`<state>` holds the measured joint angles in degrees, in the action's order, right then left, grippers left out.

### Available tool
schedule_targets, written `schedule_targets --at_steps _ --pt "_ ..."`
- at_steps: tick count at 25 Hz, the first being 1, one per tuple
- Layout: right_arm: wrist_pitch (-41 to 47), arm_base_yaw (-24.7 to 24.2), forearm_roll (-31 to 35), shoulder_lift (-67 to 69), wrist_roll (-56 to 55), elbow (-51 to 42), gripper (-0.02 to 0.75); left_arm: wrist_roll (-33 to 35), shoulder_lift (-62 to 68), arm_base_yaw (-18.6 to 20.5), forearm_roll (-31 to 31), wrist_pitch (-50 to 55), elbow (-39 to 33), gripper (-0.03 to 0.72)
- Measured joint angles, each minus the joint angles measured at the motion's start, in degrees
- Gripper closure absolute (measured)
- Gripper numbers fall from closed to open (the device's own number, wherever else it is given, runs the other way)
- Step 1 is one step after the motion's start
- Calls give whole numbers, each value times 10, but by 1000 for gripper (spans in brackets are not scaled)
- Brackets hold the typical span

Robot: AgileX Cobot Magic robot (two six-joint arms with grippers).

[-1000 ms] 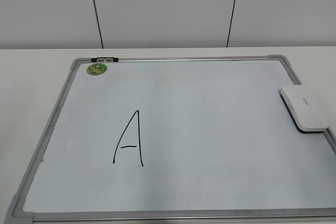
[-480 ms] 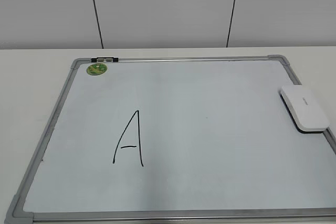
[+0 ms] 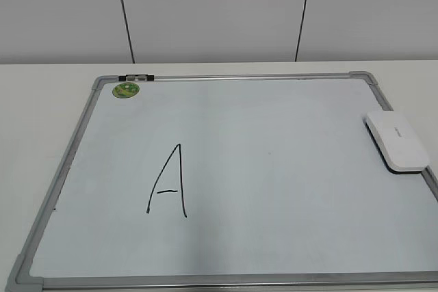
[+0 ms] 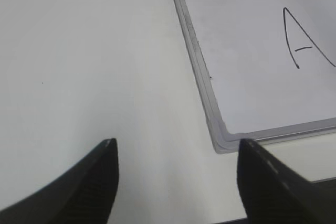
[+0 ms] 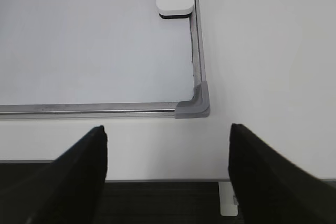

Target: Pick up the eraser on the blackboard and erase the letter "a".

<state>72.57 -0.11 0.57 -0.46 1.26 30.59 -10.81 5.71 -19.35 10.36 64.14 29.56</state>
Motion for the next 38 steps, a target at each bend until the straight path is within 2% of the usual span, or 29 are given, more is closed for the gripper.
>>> schedule_targets --at_steps 8,30,33,38 --pt "-60 0 1 -1 0 -25 202 0 0 -4 0 0 0 174" --pt "-65 0 2 -3 0 -26 202 -1 -4 -4 0 -1 0 174" --pt "-65 0 2 -5 0 -26 202 -1 -13 15 0 -1 0 174" --pt "-65 -22 2 -5 0 -26 202 -1 -14 70 0 -1 0 187"
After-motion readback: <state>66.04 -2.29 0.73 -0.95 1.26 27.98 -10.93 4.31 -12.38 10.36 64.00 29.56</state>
